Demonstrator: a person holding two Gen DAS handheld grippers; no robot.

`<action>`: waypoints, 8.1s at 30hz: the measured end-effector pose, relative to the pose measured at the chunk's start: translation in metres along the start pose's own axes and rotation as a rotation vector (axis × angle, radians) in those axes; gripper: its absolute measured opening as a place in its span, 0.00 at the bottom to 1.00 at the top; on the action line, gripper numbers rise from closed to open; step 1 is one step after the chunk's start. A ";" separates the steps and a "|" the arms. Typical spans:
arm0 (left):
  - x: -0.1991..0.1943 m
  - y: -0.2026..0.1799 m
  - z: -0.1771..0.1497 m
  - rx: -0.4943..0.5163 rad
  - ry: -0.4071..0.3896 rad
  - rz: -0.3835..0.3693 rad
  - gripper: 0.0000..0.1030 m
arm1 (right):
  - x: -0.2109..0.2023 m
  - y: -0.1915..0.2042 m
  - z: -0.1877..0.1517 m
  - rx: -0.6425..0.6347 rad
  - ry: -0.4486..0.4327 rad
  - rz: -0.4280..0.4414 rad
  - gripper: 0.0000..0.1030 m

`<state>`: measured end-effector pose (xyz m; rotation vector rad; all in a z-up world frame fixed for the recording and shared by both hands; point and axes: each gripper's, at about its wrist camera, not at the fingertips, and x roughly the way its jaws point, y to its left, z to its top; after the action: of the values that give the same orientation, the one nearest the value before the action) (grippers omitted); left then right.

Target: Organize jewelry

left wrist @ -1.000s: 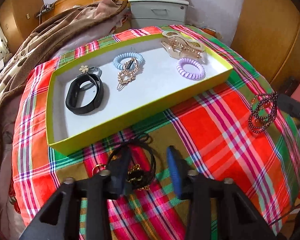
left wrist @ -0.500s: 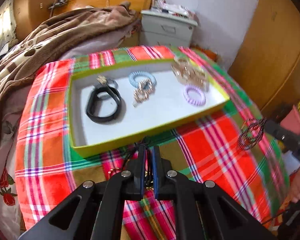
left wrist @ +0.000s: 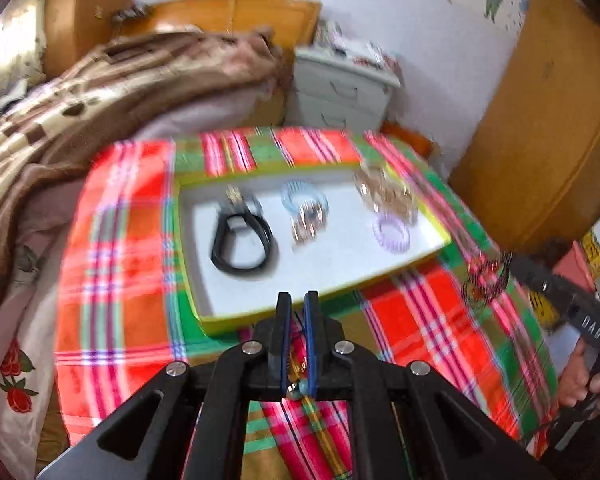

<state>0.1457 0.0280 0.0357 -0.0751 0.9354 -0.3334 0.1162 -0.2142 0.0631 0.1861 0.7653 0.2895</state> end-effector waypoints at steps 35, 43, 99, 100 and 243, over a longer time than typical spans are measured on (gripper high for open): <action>0.010 -0.010 -0.007 0.097 0.023 0.005 0.03 | -0.005 0.001 0.002 0.016 -0.008 0.011 0.07; -0.017 -0.004 0.011 0.065 -0.056 -0.005 0.03 | -0.006 0.006 0.015 0.000 -0.030 0.020 0.07; 0.071 0.017 0.074 -0.027 0.028 0.056 0.34 | 0.124 0.018 0.058 -0.094 0.106 -0.073 0.14; 0.067 0.017 0.071 -0.026 0.022 0.062 0.34 | 0.121 0.020 0.057 -0.096 0.101 -0.068 0.16; 0.007 -0.008 0.033 -0.009 -0.078 0.091 0.22 | 0.072 0.030 0.060 -0.117 0.003 0.075 0.18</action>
<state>0.1740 0.0155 0.0520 -0.0536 0.8602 -0.2402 0.2020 -0.1665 0.0664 0.1036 0.7428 0.4046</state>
